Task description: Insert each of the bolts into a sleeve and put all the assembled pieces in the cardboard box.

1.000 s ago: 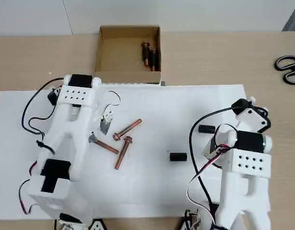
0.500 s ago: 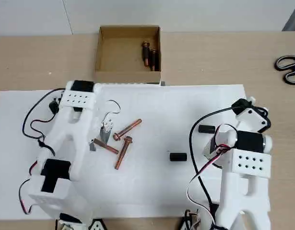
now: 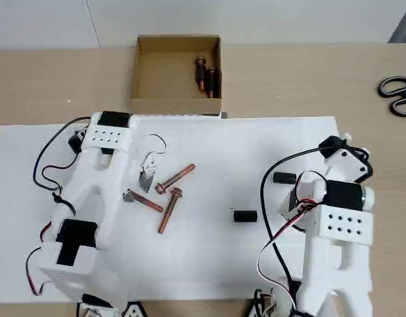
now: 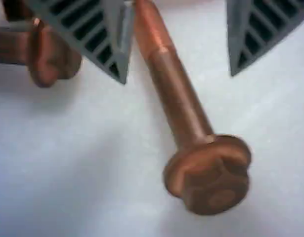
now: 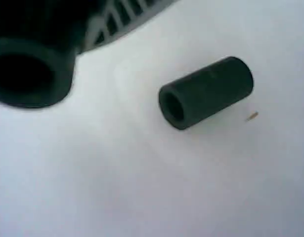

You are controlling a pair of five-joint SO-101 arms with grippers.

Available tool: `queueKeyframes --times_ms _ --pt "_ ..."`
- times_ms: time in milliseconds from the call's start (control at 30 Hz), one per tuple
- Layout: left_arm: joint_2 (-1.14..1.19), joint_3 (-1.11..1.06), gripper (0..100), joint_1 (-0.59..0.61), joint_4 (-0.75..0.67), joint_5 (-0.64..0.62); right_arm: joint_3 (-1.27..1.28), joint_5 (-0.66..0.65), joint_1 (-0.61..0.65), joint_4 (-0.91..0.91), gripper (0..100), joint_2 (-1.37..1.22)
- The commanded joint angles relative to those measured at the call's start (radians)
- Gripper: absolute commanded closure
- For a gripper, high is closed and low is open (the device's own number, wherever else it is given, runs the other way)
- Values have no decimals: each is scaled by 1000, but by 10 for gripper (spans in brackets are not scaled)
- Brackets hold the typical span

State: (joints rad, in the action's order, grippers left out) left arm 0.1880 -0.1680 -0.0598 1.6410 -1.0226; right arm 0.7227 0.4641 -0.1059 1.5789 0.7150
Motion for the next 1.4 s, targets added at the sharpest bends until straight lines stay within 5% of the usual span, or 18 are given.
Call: queueKeyframes --times_ms 0,700,933,1133,1367 --pt "-3 -27 870 0 -38 5 -6 6 -10 -15 996 25" --pt "-3 -113 870 71 -143 31 -6 8 -7 -4 996 30" --pt "-3 -248 871 71 -279 31 -6 8 -7 -4 996 31" --pt "-3 -325 998 75 -373 32 -6 8 -7 -2 996 31" --pt "-5 -323 994 75 -373 34 -6 8 -5 -2 996 31"
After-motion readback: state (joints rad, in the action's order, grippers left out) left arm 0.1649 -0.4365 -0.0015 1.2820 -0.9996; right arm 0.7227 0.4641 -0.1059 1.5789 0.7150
